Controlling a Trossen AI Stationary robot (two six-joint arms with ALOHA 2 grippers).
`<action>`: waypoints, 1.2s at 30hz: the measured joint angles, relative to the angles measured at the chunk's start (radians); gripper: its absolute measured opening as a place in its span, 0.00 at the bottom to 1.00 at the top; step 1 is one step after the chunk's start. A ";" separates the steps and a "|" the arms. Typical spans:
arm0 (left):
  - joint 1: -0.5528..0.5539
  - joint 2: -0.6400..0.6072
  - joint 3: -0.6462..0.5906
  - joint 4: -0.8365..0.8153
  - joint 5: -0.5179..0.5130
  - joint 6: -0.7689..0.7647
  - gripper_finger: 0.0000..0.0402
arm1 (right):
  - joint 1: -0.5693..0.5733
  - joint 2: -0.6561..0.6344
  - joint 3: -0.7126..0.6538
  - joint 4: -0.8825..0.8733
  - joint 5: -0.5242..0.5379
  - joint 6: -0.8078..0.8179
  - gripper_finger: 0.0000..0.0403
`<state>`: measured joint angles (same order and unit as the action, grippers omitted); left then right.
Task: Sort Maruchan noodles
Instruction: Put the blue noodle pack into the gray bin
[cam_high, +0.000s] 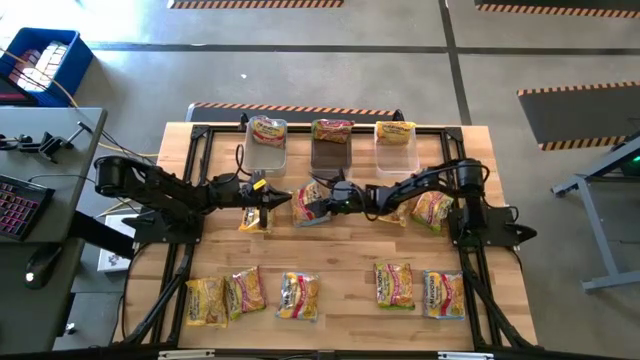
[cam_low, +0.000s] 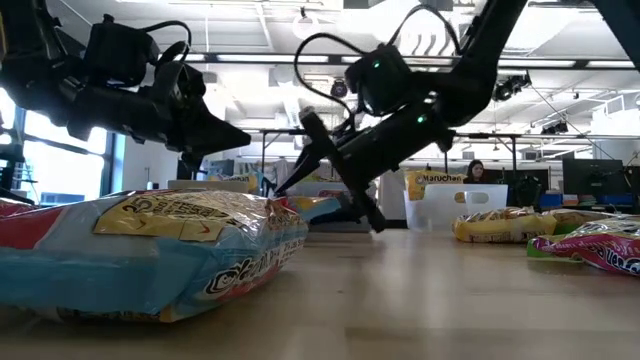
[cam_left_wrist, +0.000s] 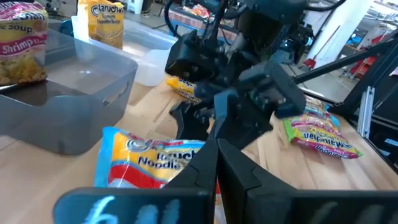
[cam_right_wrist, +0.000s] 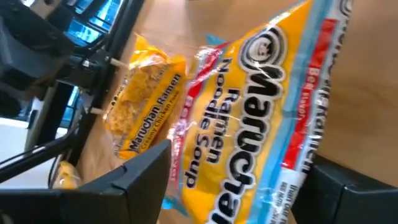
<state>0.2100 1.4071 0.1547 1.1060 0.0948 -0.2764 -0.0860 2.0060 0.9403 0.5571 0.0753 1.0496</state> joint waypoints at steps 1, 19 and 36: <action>0.000 0.000 0.000 0.000 0.000 0.000 0.00 | 0.000 0.010 0.005 -0.002 0.000 0.000 0.67; 0.001 -0.010 -0.002 0.017 -0.004 -0.001 0.00 | 0.005 0.048 0.021 0.009 0.020 -0.159 0.25; 0.180 -0.330 -0.144 -0.001 0.118 -0.072 0.00 | 0.021 -0.110 0.195 -0.304 -0.029 -0.680 0.05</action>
<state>0.3896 1.0767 0.0104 1.1053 0.2131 -0.3479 -0.0654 1.8964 1.1351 0.2528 0.0459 0.3694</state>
